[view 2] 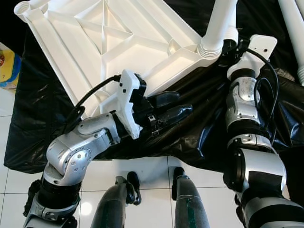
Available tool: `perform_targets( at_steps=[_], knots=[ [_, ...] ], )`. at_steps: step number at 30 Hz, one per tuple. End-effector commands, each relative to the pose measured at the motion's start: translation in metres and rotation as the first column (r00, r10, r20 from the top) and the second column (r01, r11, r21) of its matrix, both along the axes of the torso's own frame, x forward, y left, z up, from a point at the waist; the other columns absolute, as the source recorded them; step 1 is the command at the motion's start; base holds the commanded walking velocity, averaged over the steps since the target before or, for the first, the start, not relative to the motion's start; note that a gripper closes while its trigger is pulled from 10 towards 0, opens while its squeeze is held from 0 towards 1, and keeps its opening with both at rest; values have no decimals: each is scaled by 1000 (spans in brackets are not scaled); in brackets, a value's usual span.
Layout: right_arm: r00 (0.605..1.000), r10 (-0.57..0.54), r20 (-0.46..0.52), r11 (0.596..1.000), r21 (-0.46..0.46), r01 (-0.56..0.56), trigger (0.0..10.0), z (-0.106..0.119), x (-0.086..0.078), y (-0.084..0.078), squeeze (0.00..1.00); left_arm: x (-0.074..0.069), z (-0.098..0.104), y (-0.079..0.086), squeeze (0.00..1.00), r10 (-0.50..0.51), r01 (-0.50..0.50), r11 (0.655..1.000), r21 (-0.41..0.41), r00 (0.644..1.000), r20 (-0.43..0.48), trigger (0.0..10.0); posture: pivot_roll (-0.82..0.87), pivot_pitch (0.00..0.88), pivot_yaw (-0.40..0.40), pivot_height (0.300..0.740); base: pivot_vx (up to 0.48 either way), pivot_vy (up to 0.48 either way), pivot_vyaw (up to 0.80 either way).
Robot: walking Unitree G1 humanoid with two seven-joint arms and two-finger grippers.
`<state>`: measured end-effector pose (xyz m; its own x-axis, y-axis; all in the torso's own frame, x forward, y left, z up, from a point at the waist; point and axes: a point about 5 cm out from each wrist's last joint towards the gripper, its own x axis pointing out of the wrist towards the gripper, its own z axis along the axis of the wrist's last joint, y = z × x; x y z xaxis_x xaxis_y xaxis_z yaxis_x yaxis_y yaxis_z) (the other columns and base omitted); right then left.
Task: Building children table
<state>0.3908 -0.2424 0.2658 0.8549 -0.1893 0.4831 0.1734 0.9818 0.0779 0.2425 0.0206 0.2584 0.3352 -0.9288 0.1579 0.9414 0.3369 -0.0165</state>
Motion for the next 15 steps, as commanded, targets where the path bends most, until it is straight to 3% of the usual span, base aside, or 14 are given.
perform_targets(
  at_steps=[1, 3, 5, 6, 15],
  knots=[
    [996, 15, -86, 999, 31, -12, 10000, -19, 2, -2, 0, -5, -1, 0, 0, -15, 15, 1000, 1, 1000, -3, 10000, 165, 419, 128, 740, 0, 0, 0],
    [996, 34, -86, 999, 29, -31, 4196, -12, 5, -1, 0, -5, -1, -1, 0, -8, 8, 1000, 1, 1000, -6, 10000, 169, 421, 129, 740, 0, 0, 0],
    [996, 34, -86, 999, 29, -31, 4196, -12, 5, -1, 0, -5, -1, -1, 0, -8, 8, 1000, 1, 1000, -6, 10000, 169, 421, 129, 740, 0, 0, 0],
    [996, 42, -80, 999, 30, -39, 0, -10, 6, 0, 0, -5, -1, -1, 0, -3, 3, 1000, 2, 1000, -6, 10000, 174, 419, 126, 740, 0, 0, 0],
    [991, 126, -36, 992, 11, -125, 0, -4, 6, 7, 0, -3, -1, 0, 0, 56, -56, 998, 4, 998, -7, 10000, 179, 405, 108, 740, 0, 0, 0]
  ],
)
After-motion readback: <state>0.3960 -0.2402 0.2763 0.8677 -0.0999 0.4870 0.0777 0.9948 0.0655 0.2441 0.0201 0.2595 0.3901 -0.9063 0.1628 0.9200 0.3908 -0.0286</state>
